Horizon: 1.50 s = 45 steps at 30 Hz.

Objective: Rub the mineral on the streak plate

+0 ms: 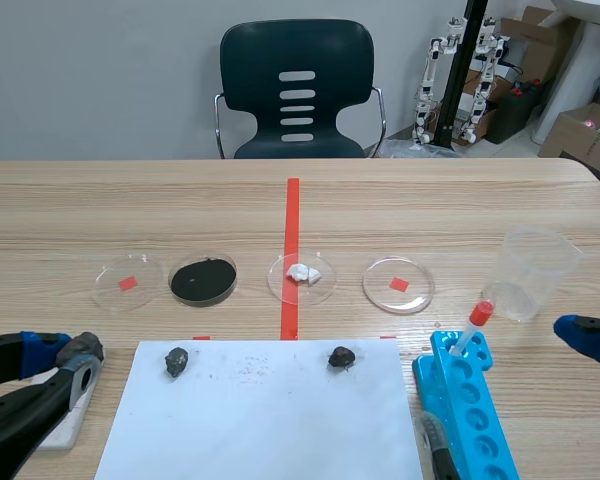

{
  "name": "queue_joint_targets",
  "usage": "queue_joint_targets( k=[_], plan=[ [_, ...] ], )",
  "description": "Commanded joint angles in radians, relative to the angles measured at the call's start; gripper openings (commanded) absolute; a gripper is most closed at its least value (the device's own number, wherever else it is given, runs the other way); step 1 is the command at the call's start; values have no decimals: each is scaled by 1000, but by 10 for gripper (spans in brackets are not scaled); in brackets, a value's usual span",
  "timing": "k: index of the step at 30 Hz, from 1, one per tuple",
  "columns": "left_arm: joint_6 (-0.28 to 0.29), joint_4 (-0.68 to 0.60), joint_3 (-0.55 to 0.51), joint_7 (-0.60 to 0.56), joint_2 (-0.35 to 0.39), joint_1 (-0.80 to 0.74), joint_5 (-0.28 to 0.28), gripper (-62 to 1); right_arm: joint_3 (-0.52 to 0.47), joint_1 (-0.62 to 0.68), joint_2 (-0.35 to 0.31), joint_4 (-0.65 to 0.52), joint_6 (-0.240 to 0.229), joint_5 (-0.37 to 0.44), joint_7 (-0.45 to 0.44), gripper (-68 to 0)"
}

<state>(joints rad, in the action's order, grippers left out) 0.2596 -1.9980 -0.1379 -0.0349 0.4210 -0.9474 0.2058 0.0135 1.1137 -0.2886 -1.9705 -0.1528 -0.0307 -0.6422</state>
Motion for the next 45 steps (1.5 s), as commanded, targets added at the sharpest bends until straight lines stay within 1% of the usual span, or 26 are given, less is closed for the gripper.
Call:
queue_joint_targets(
  k=[1, 4, 5, 9, 10, 12, 14, 15, 16, 19, 21, 22, 26, 27, 31, 34, 37, 39, 43, 45],
  plan=[
    [-2, -15, 2, -17, -5, 3, 7, -492, -6, -3, 0, -19, 3, 8, -12, -20],
    [-4, -15, 3, -15, -5, 4, 27, -492, -6, -3, 0, -19, 3, 8, -12, -20],
    [-6, -14, 3, 3, -5, 13, 45, -492, -6, -3, 0, -19, 3, 8, -12, -20],
    [-14, 16, 4, 149, -11, 105, 114, -492, -6, -3, 0, -19, 3, 8, -12, -20],
    [-34, 40, 5, 211, -11, 153, 154, -492, -6, -3, 0, -19, 3, 8, -12, -20],
    [-69, 87, 8, 322, -10, 232, 214, -492, -6, -3, 0, -19, 3, 8, -12, -20],
    [-87, 139, 14, 413, -10, 309, 258, -492, -6, -3, 0, -19, 3, 8, -12, -20],
    [-105, 172, 17, 469, -10, 355, 288, -492, -6, -3, 0, -19, 3, 8, -12, -20],
    [-134, 207, 20, 530, -10, 405, 313, -492, -6, -3, 0, -19, 3, 8, -12, -20],
    [-209, 283, 20, 673, -10, 515, 350, -492, -6, -3, 0, -19, 3, 8, -12, -20],
    [-243, 328, 20, 760, -10, 584, 353, -492, -6, -3, 0, -19, 3, 8, -12, -20],
    [-248, 349, 20, 805, -10, 616, 352, -492, -6, -3, 0, -19, 3, 8, -12, -20],
    [-253, 423, 20, 962, -10, 731, 352, -492, -6, -3, 0, -19, 3, 8, -12, -20],
    [-261, 442, 20, 994, -10, 758, 352, -492, -6, -3, 0, -19, 3, 8, -12, -20],
    [-270, 510, 22, 1088, -11, 843, 352, -492, -6, -3, 0, -19, 3, 8, -12, -20],
    [-276, 556, 43, 1110, -10, 889, 353, -492, -6, -3, 0, -19, 3, 8, -12, -20],
    [-298, 607, 72, 1117, -11, 922, 353, -492, -6, -3, 0, -19, 3, 8, -12, -20],
    [-302, 643, 92, 1126, -11, 945, 354, -492, -6, -3, 0, -19, 3, 8, -12, -20],
    [-327, 698, 130, 1131, -10, 984, 356, -492, -6, -3, 0, -19, 3, 8, -12, -20],
    [-348, 715, 146, 1133, -11, 999, 356, -492, -6, -3, 0, -19, 3, 8, -12, -20]
  ],
)
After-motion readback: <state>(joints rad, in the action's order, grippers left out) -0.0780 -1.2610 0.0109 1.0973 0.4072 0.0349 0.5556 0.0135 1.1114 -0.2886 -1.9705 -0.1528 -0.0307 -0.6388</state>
